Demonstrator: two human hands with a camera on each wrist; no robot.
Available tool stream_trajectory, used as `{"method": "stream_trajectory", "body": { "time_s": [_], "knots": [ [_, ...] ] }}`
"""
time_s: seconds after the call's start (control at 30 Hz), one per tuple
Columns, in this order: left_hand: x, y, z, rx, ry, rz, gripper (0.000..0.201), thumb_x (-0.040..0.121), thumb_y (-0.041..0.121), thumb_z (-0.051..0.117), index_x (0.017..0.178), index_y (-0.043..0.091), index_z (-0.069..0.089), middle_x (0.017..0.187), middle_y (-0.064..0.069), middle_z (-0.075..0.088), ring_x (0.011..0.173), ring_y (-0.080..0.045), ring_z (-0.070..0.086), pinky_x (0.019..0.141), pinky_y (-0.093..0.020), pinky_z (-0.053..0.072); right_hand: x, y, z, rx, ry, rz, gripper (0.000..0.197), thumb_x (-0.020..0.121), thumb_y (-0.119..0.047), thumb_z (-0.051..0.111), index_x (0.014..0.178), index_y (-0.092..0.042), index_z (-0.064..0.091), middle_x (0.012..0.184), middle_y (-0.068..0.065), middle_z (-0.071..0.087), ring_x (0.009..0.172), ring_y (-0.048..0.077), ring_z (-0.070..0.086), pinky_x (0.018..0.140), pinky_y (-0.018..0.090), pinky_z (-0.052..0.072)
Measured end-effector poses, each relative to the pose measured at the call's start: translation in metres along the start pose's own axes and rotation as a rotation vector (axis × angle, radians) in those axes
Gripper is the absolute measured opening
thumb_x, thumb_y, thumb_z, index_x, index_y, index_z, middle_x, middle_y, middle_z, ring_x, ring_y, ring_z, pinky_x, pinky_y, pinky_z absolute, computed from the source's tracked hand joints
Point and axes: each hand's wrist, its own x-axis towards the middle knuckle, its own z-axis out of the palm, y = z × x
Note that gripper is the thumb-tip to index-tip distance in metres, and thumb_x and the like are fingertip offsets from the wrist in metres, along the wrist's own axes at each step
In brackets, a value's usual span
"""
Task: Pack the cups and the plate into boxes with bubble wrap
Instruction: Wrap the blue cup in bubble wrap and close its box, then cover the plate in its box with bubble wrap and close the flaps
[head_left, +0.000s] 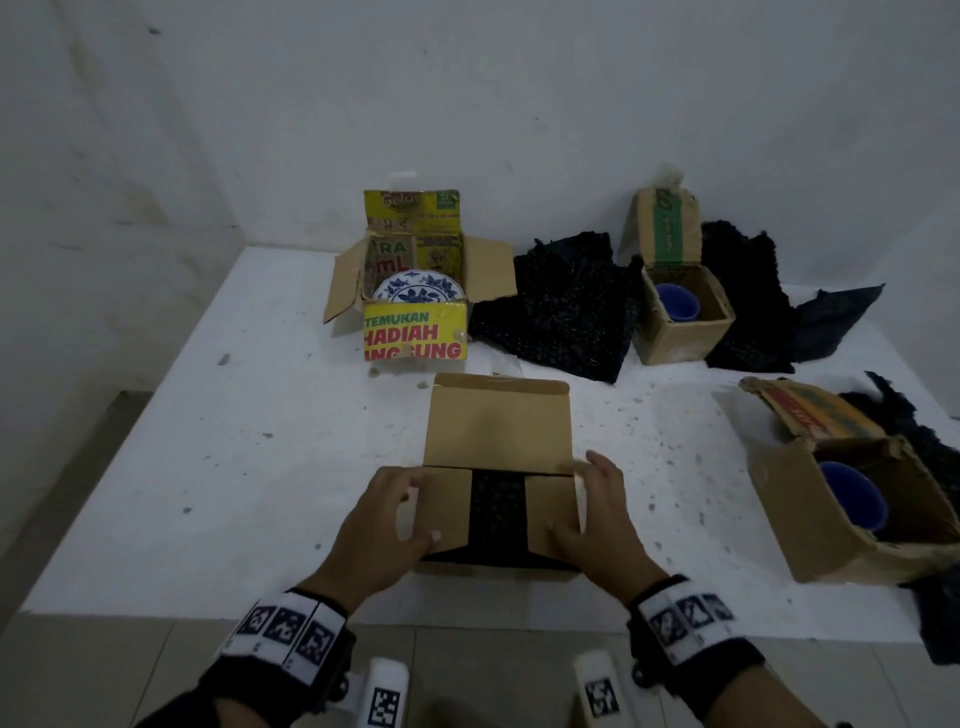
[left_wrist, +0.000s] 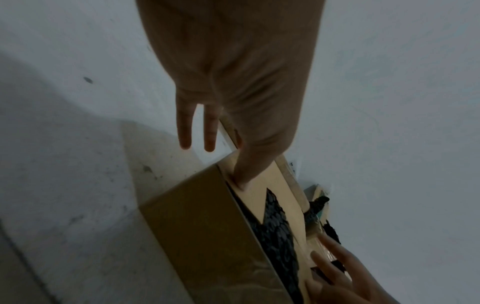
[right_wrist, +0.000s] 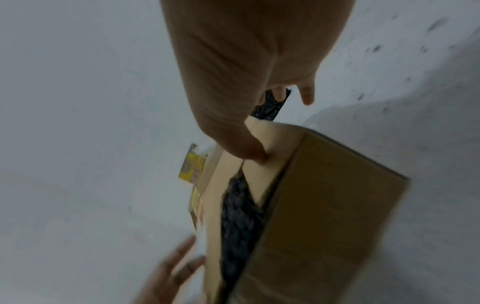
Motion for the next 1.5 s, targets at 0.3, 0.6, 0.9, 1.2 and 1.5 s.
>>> {"method": "stream_trajectory", "body": {
  "time_s": [0.3, 0.6, 0.9, 1.2, 1.5],
  "knots": [
    [0.003, 0.006, -0.002, -0.266, -0.078, -0.237, 0.099, 0.073, 0.011, 0.077, 0.146, 0.031, 0.014, 0.131, 0.011, 0.039, 0.090, -0.010, 0.056, 0.060, -0.013, 0.047, 0.022, 0.007, -0.022, 0.348, -0.178, 0.050, 0.120, 0.072, 0.005, 0.074, 0.147, -0.027, -0.014, 0.132, -0.009, 0.040, 0.119, 0.004, 0.041, 0.073, 0.000, 0.041],
    [-0.013, 0.002, 0.004, -0.372, -0.023, -0.171, 0.053, 0.084, 0.000, 0.062, 0.122, 0.033, 0.047, 0.127, 0.007, 0.050, 0.096, -0.016, 0.061, 0.071, -0.017, 0.053, 0.003, 0.040, -0.014, -0.015, -0.072, -0.453, 0.043, 0.085, -0.014, 0.056, 0.116, -0.044, 0.052, 0.135, -0.022, 0.040, 0.135, 0.006, 0.033, 0.103, 0.026, 0.040],
    [-0.016, 0.006, 0.000, -0.415, -0.048, -0.299, 0.046, 0.079, 0.039, 0.070, 0.122, 0.036, 0.053, 0.123, 0.014, 0.052, 0.096, -0.015, 0.060, 0.075, -0.029, 0.055, 0.001, 0.034, -0.033, -0.264, -0.267, -0.481, 0.056, 0.081, -0.020, 0.032, 0.134, -0.039, 0.033, 0.149, 0.004, 0.030, 0.141, 0.022, 0.018, 0.114, 0.046, 0.024],
    [-0.020, -0.003, 0.011, -0.177, 0.019, -0.179, 0.071, 0.069, 0.034, 0.080, 0.125, 0.045, 0.039, 0.120, 0.027, 0.039, 0.092, -0.006, 0.057, 0.066, -0.020, 0.056, 0.005, -0.021, 0.018, -0.663, -0.103, -0.485, 0.093, 0.056, -0.087, 0.045, 0.096, -0.004, 0.056, 0.105, 0.015, 0.059, 0.108, 0.038, 0.055, 0.101, 0.062, 0.036],
    [-0.022, -0.011, 0.016, -0.125, 0.030, -0.086, 0.072, 0.070, 0.040, 0.077, 0.126, 0.050, 0.032, 0.121, 0.034, 0.035, 0.090, -0.006, 0.057, 0.067, -0.014, 0.054, 0.004, -0.016, 0.036, -0.769, -0.115, -0.506, 0.073, 0.068, -0.077, 0.038, 0.105, -0.015, 0.047, 0.099, 0.025, 0.061, 0.106, 0.052, 0.054, 0.089, 0.069, 0.039]
  ]
}}
